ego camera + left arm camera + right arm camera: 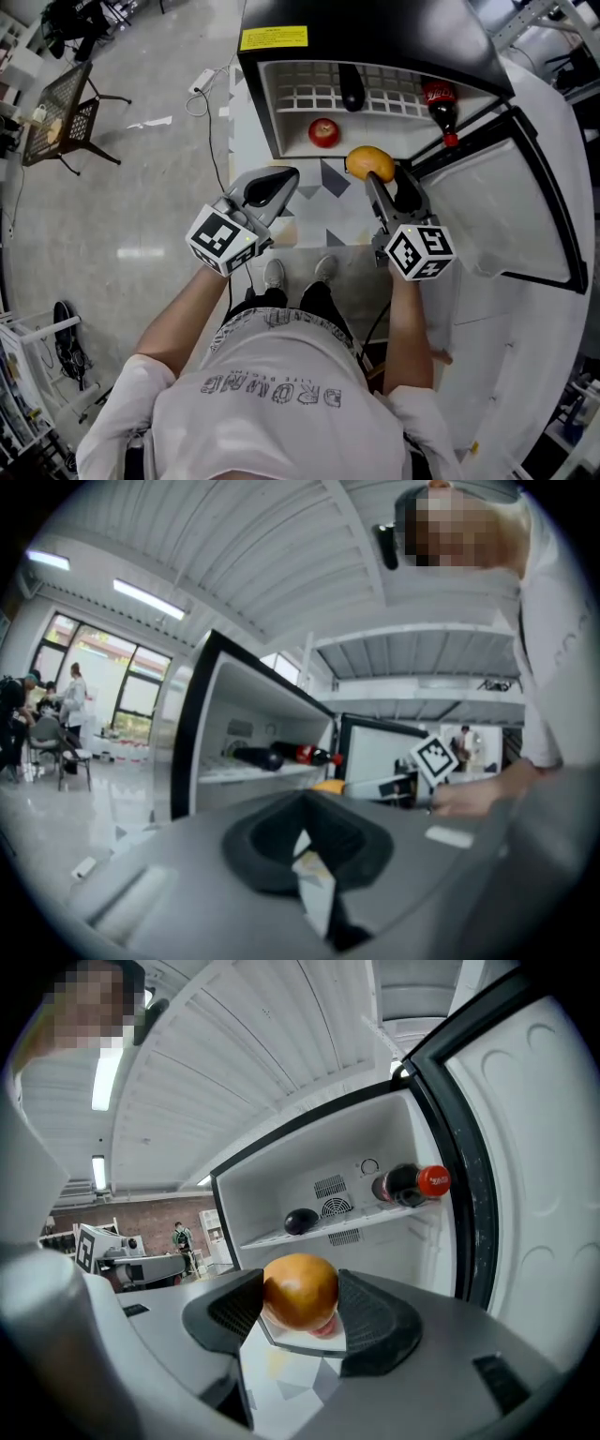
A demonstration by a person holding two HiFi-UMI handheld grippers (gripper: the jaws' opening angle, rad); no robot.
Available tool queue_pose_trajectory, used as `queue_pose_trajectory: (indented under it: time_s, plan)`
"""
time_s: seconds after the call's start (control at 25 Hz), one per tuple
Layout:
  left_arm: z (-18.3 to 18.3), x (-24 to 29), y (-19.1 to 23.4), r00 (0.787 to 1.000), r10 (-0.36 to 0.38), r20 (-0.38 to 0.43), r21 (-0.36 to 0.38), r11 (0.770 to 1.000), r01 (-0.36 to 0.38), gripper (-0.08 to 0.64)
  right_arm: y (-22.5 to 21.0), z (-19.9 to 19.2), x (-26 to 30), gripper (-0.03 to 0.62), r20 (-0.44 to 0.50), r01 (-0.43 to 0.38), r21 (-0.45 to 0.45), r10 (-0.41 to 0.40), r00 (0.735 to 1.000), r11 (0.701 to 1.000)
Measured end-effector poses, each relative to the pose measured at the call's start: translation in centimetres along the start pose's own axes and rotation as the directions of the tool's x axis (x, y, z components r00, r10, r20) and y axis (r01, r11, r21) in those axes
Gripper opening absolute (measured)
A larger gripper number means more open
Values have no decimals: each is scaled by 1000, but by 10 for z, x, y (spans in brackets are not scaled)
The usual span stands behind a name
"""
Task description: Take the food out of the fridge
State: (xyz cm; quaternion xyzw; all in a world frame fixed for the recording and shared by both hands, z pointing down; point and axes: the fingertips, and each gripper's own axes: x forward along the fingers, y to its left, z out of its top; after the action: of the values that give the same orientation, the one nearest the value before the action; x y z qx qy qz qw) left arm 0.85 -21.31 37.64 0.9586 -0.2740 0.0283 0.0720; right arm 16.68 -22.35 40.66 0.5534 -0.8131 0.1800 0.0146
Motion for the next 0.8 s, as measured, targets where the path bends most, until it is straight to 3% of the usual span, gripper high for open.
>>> queue_pose_trajectory:
  time_s: [0.8]
  plan:
    - [16,-35,0,999,-28,36,17,999,27,8,47,12,-49,244,51,32,-5,-31,998,999]
